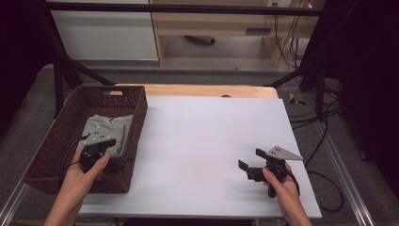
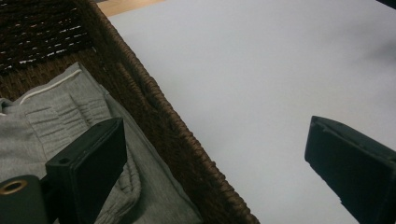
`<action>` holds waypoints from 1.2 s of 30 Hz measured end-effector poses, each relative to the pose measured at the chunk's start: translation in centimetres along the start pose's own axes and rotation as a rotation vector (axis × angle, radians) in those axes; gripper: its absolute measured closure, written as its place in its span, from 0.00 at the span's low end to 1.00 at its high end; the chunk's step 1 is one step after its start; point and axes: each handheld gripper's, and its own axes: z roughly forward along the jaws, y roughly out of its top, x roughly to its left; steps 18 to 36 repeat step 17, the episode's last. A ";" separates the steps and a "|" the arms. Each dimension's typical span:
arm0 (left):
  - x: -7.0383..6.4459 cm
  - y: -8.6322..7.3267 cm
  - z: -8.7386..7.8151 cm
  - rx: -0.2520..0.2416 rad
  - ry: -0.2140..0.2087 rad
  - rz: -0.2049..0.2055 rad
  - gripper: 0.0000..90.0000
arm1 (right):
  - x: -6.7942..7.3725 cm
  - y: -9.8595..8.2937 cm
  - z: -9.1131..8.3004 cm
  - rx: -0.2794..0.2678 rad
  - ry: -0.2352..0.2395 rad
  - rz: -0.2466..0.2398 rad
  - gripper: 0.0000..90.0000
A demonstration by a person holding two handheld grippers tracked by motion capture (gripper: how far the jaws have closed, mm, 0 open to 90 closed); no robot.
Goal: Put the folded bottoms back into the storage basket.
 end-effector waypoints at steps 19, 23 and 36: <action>-0.5 0.4 -0.2 -0.045 0.006 0.011 0.07 | 0.8 -0.2 0.9 0.017 -0.001 -0.040 0.07; -0.5 0.4 -0.2 -0.045 0.006 0.011 0.07 | 0.8 -0.2 0.9 0.017 -0.001 -0.040 0.07; -0.5 0.4 -0.2 -0.045 0.006 0.011 0.07 | 0.8 -0.2 0.9 0.017 -0.001 -0.040 0.07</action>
